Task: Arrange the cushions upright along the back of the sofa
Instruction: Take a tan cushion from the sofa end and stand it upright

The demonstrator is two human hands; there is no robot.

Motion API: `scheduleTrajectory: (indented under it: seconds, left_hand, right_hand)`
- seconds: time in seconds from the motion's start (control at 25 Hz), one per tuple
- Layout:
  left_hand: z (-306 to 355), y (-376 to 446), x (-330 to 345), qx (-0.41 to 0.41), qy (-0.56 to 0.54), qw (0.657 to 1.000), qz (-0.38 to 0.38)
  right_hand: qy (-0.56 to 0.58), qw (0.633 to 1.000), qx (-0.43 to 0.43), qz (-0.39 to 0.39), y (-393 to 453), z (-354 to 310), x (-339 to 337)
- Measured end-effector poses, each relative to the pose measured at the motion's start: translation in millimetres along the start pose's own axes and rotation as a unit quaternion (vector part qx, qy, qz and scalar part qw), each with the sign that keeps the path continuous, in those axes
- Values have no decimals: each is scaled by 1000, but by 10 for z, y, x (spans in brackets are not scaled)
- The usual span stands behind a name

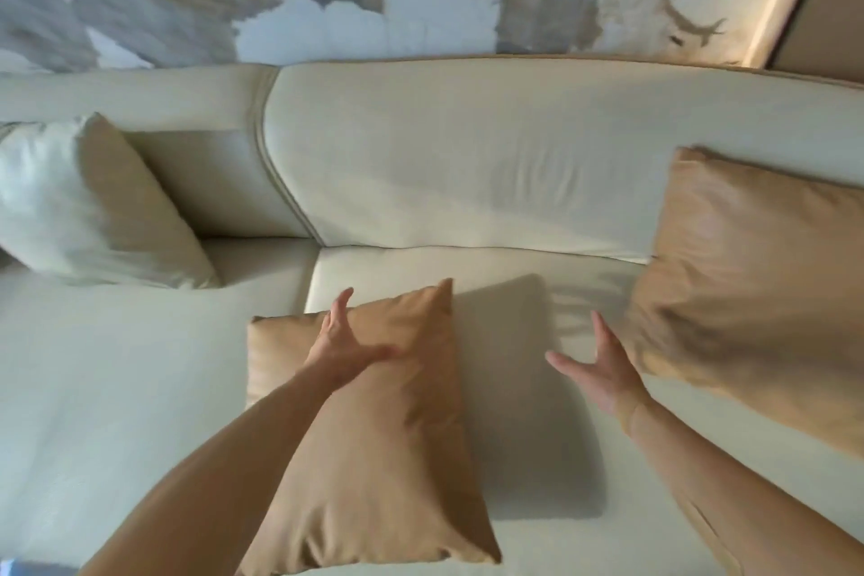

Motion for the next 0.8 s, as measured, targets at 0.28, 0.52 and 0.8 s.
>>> scheduleTrajectory:
  seconds: [0.28, 0.52, 0.8]
  left_hand:
    - [-1292, 181, -987, -108, 3, 994, 29]
    - [-1767, 226, -1080, -173, -60, 983, -12]
    - [-1953, 288, -1155, -232, -129, 962, -60]
  right_hand:
    - [-29, 990, 33, -132, 96, -711, 1406]
    - [-36, 983, 62, -169, 212, -845, 1948]
    - [-4, 984, 76, -163, 317, -947, 1996]
Point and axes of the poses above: each hand's wrist, its own y-axis towards the middle knuckle, its own x-axis out of the palm, z = x × y, the point moved 7 cm from there along y, towards the middle knuckle, and after that the axes turned 12 degrees about -y, right-handed, at the moved point
